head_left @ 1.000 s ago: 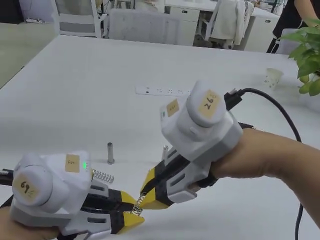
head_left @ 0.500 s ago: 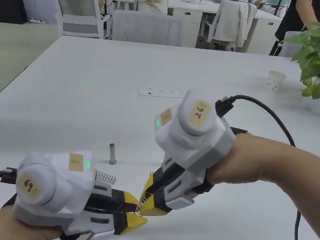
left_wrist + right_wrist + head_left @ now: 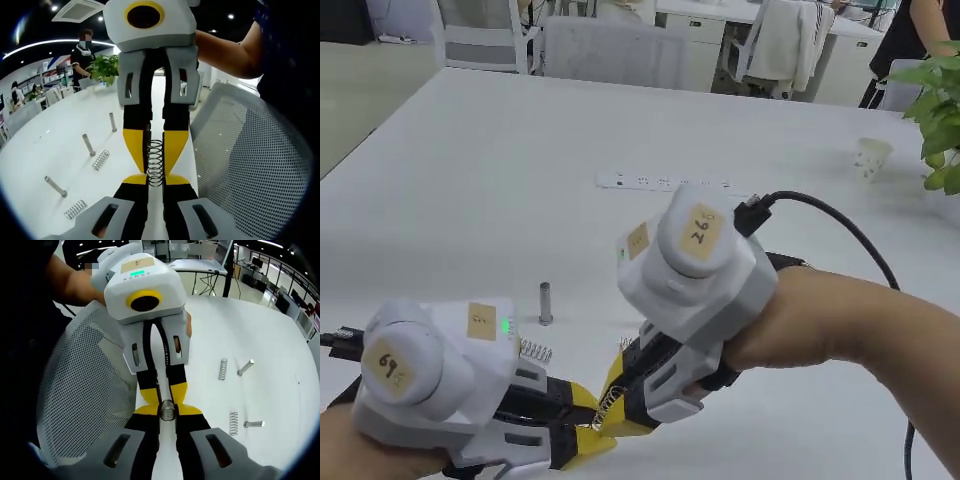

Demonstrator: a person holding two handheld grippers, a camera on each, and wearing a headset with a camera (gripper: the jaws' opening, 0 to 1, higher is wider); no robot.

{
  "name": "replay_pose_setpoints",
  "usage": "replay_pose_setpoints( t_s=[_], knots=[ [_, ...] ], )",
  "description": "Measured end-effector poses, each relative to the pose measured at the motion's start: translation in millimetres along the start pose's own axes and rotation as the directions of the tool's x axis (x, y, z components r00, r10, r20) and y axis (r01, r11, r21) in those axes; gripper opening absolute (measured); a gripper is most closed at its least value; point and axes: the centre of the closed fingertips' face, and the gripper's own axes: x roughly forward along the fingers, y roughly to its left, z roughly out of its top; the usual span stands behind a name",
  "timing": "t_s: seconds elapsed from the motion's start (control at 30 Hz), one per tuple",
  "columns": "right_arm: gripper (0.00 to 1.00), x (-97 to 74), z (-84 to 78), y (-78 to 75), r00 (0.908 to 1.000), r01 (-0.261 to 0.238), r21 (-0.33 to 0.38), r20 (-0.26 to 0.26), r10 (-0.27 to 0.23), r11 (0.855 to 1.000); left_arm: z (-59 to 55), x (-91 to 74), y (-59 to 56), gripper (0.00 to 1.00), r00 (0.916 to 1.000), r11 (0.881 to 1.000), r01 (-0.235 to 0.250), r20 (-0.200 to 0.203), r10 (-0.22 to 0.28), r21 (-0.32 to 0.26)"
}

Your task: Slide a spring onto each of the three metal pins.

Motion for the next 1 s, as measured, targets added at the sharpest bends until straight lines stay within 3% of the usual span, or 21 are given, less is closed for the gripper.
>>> replay_pose_setpoints(
  t_s=[0.37,1.0],
  knots=[
    [0.08,-1.2,1.0,-2.7,0.9999,0.011,-0.001,0.002,-0.011,1.000,1.1,-0.7,4.7,0.03,0.9998,0.999,-0.009,0.020,0.009,-0.034],
    [0.08,-6.5,-6.1,-10.9,0.9991,0.042,0.022,-0.003,-0.041,0.999,0.6,-0.3,11.4,0.32,0.9983,0.992,-0.034,0.044,0.039,-0.120]
  ],
)
